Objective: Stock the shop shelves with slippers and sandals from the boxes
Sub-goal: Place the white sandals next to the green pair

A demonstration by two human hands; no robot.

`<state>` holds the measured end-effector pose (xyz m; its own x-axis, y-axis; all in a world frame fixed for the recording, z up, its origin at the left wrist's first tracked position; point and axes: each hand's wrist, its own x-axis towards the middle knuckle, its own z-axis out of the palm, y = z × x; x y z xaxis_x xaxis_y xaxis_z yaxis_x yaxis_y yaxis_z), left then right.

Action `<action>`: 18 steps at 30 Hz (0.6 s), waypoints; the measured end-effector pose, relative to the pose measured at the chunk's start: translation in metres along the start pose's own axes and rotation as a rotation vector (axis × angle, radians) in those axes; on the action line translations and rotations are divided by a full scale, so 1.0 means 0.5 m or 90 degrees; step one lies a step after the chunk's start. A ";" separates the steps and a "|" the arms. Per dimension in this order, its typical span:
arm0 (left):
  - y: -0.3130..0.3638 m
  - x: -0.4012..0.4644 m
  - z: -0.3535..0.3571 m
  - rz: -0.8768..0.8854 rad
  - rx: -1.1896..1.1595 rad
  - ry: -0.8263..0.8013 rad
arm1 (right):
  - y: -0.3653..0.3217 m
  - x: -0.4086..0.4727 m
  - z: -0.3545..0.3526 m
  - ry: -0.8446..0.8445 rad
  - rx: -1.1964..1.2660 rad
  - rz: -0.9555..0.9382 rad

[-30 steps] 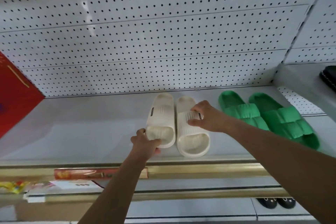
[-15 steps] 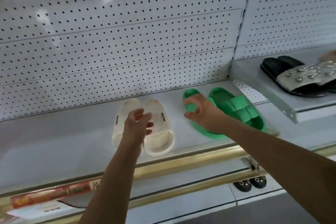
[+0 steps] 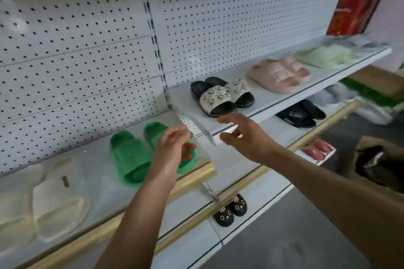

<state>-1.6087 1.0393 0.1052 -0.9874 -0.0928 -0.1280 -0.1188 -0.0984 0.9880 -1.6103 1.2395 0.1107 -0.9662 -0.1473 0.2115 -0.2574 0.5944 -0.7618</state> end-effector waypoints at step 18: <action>-0.117 -0.019 0.813 -0.165 0.012 -0.367 | 0.494 -0.305 -0.587 0.289 0.049 0.319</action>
<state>-1.6345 1.4487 0.0835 -0.8232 0.4807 -0.3022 -0.3588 -0.0279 0.9330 -1.5223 1.6410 0.0699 -0.8721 0.4873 0.0454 0.2031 0.4447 -0.8723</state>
